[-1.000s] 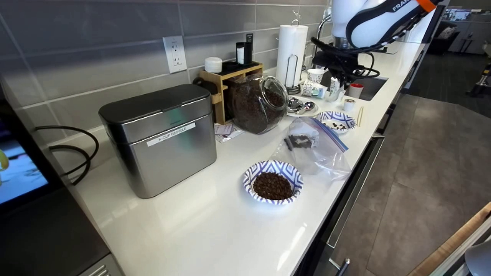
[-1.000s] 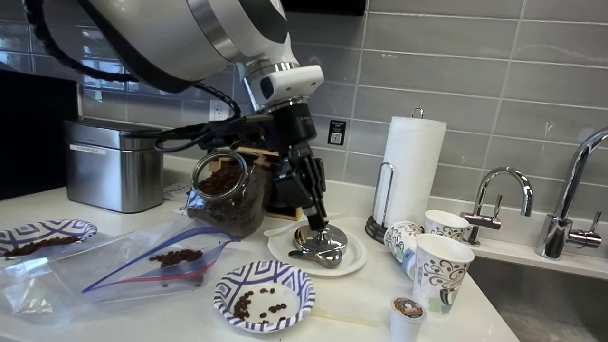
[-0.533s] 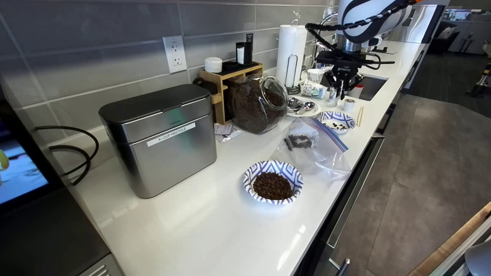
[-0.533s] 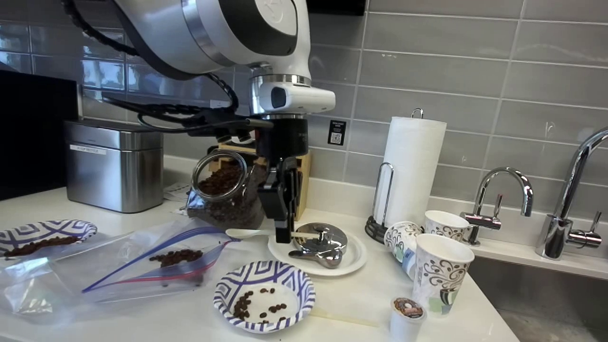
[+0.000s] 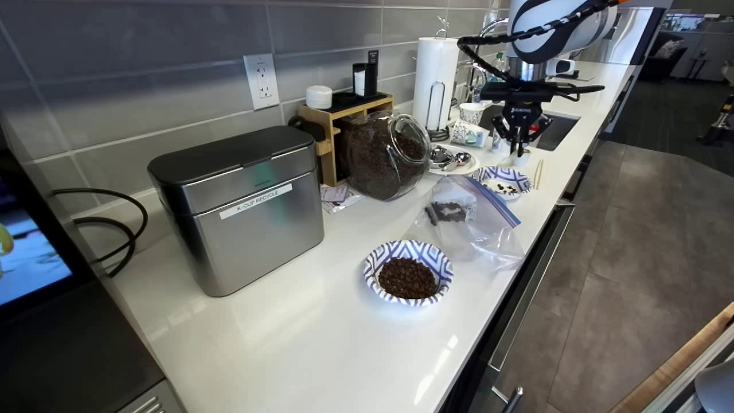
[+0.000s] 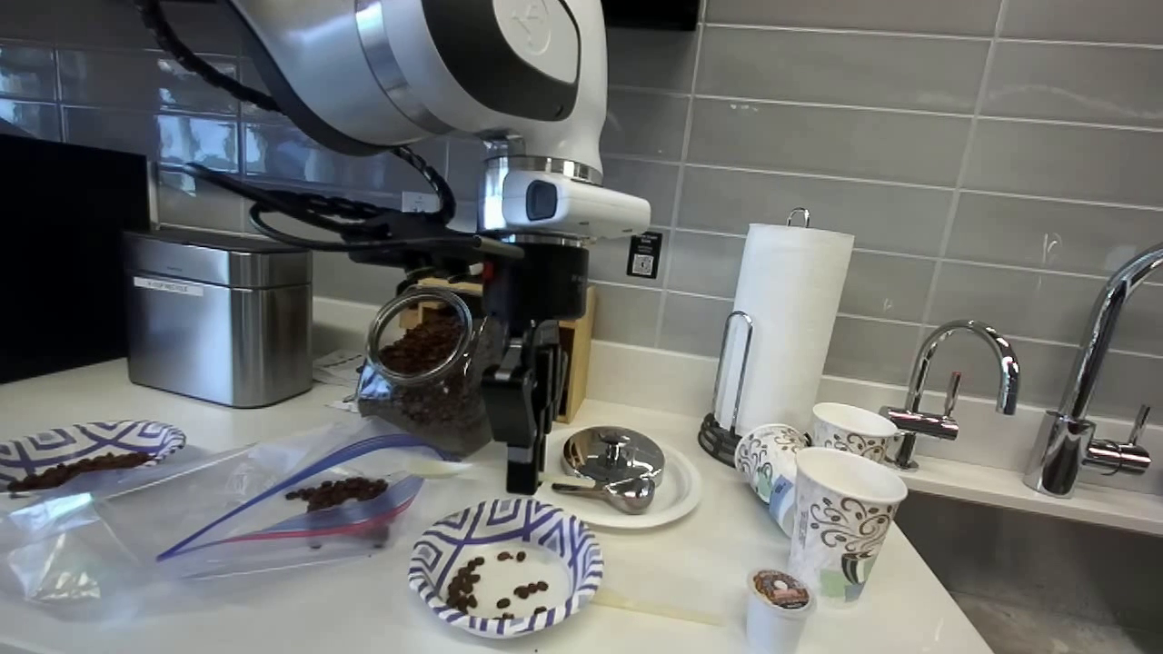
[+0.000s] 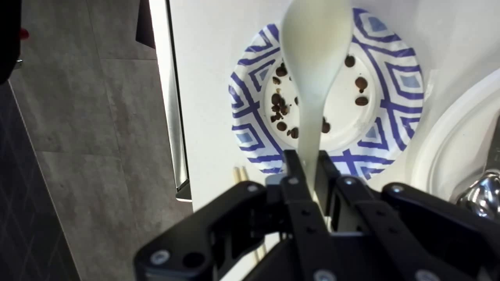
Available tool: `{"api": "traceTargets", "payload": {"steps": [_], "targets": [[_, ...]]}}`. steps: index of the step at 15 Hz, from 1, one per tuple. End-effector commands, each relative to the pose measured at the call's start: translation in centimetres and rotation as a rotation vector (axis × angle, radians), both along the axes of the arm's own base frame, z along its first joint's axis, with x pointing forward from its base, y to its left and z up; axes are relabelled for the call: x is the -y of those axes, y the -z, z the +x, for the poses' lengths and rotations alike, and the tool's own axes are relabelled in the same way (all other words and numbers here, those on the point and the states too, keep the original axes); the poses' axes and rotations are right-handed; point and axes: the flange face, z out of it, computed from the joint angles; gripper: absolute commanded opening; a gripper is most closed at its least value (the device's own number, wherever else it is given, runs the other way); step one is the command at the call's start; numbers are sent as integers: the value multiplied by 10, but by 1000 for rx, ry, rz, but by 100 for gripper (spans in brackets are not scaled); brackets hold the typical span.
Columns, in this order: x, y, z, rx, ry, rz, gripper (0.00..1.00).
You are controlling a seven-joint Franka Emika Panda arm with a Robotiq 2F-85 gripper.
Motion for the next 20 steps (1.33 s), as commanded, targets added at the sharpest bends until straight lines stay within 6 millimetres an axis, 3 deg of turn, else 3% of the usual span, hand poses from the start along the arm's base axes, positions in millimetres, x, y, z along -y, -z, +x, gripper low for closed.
{"api": "traceTargets", "payload": {"steps": [1, 10, 20], "targets": [[-1, 13, 5, -35, -1, 9, 3], [-2, 44, 15, -84, 7, -19, 3], [1, 60, 23, -74, 48, -64, 3]]}}
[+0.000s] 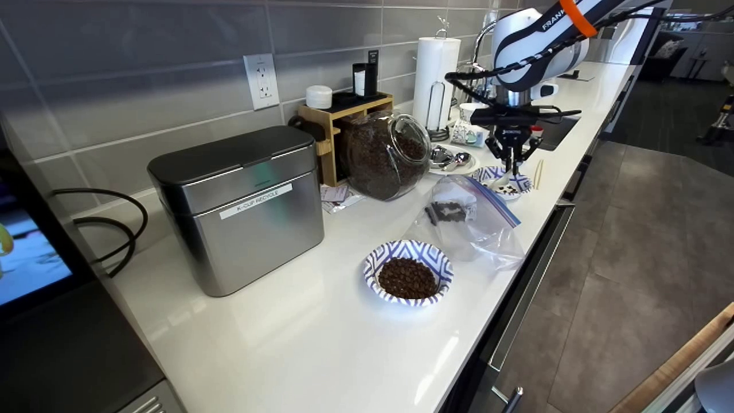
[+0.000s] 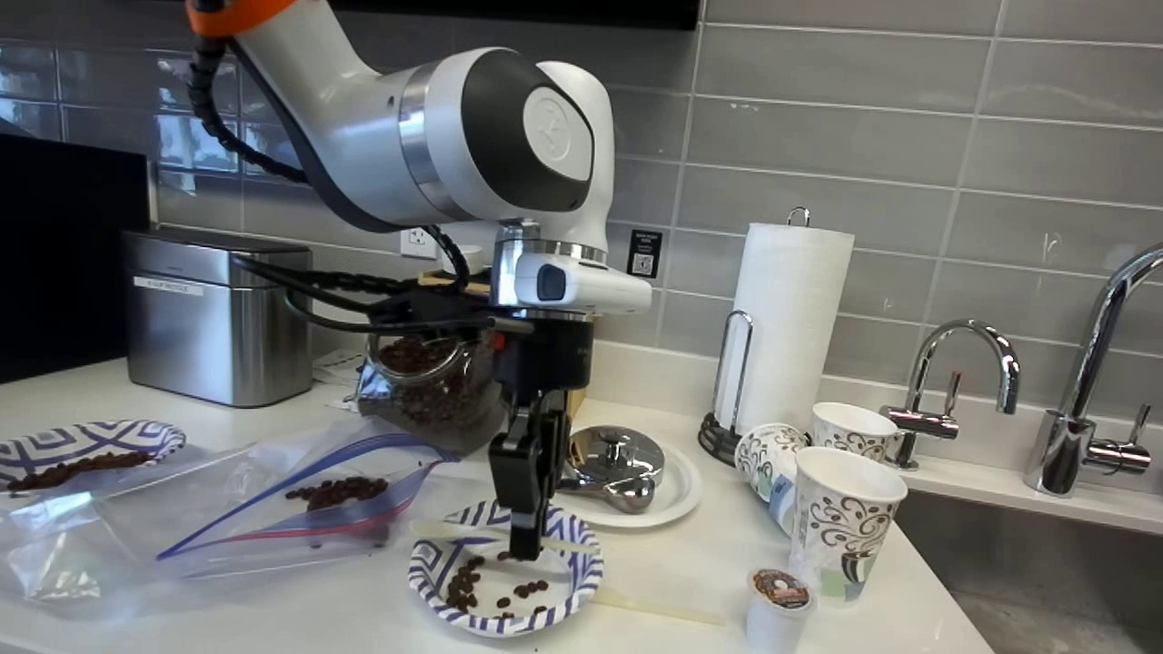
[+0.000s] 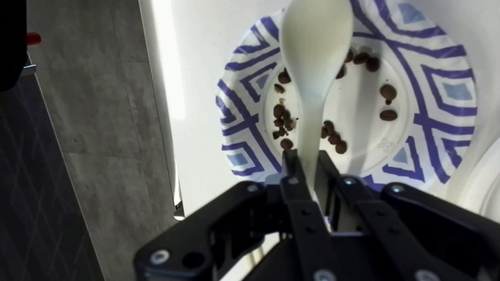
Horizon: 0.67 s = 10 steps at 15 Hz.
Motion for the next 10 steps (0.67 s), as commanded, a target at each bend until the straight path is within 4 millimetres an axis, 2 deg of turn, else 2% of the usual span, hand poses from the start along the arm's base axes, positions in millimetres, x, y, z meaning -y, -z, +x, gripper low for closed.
{"api": "traceTargets", "payload": {"steps": [1, 3, 4, 5, 10], "targets": [[-2, 5, 7, 10, 21, -33, 3], [-2, 6, 8, 12, 27, -41, 3], [-2, 6, 8, 13, 29, -42, 38], [-3, 5, 8, 17, 32, -41, 39], [-3, 1, 7, 27, 33, -51, 75]]}}
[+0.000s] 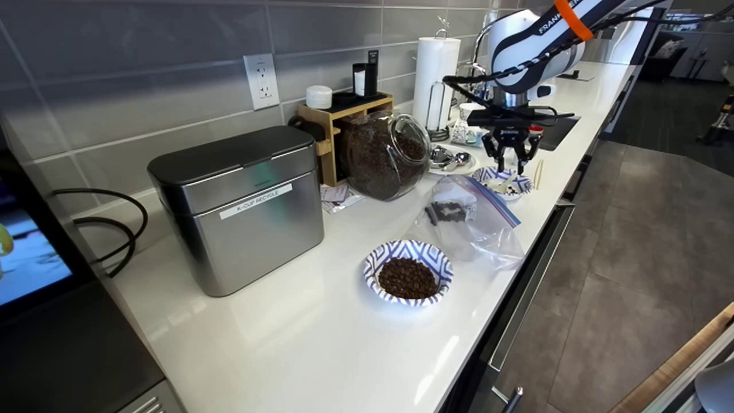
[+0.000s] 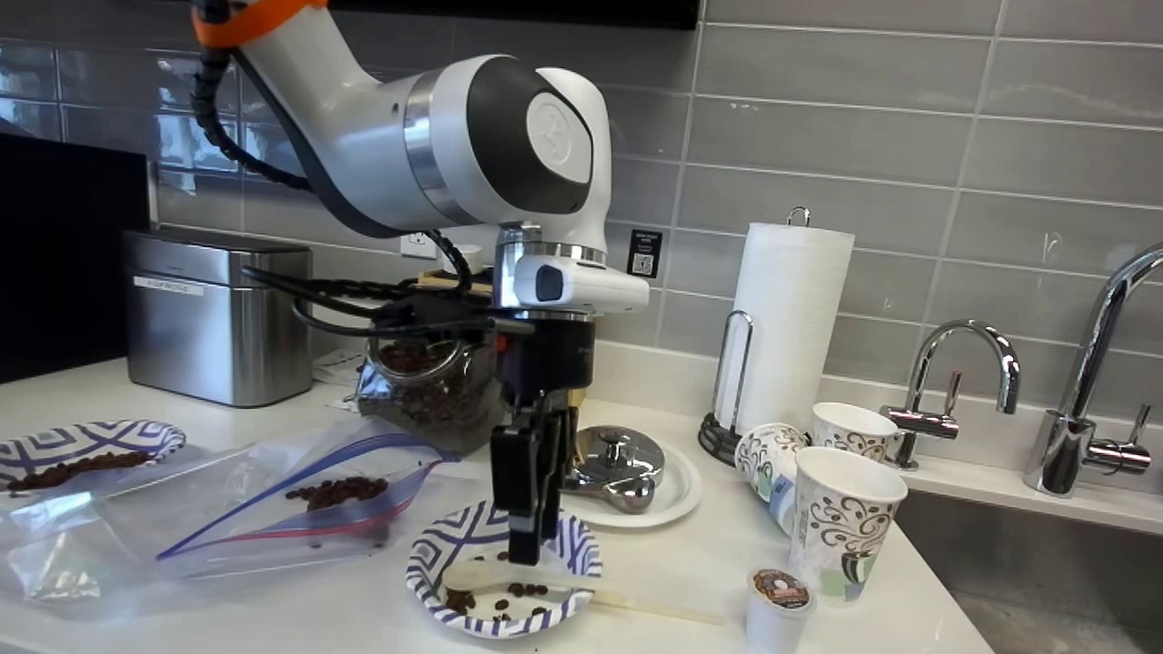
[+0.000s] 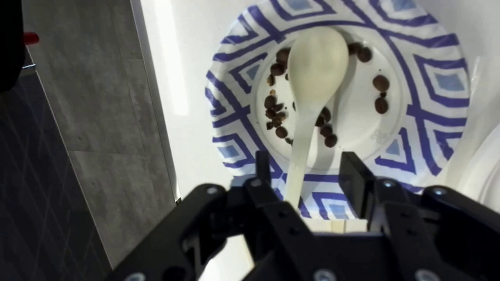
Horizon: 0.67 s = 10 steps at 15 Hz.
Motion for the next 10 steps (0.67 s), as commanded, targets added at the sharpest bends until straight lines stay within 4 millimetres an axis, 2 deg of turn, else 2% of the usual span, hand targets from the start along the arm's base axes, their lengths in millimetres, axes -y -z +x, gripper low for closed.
{"api": "traceTargets", "payload": {"steps": [1, 3, 4, 7, 10], "targets": [[-1, -3, 2, 22, 9, -25, 84], [-2, -8, 1, 34, 14, -19, 97], [-2, -13, 0, 38, 21, -9, 100], [-3, -25, -4, 68, -8, 21, 100], [-3, -39, -10, 116, -199, 10, 100]]}}
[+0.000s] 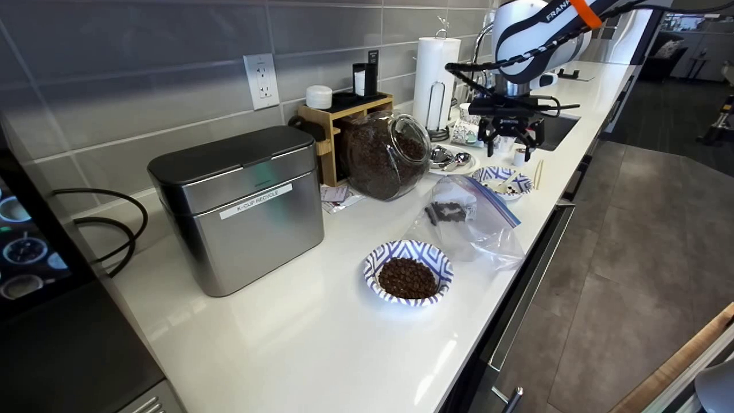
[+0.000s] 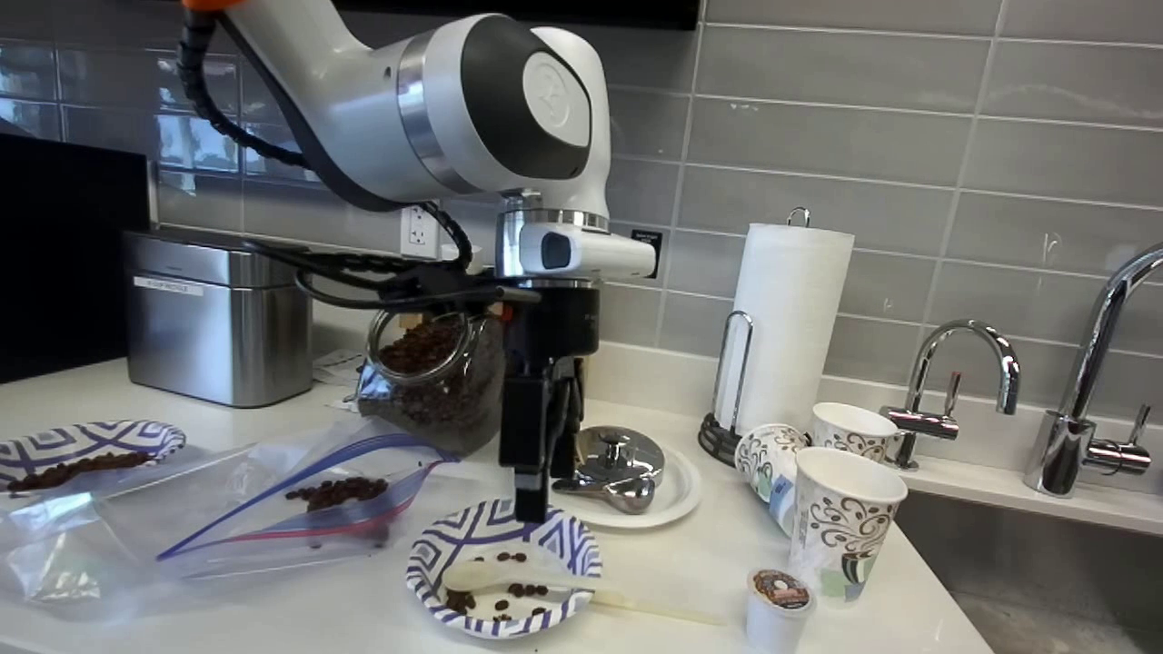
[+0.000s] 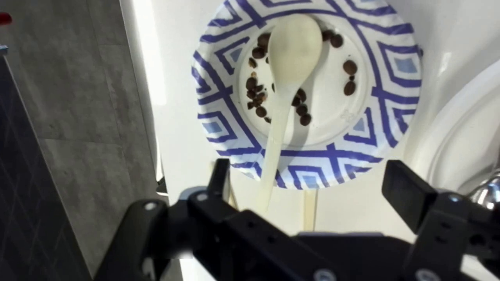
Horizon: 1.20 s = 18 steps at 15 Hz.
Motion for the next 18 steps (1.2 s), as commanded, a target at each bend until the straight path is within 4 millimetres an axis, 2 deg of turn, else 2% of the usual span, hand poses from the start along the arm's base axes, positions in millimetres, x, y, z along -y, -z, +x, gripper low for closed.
{"api": "traceTargets", "payload": {"steps": [1, 4, 9, 18], "targets": [[2, -17, -18, 56, -194, 0, 100], [8, -29, -27, 82, -352, 10, 100], [19, -38, -24, 90, -617, 63, 100], [1, -40, -20, -10, -1102, 147, 100]]}}
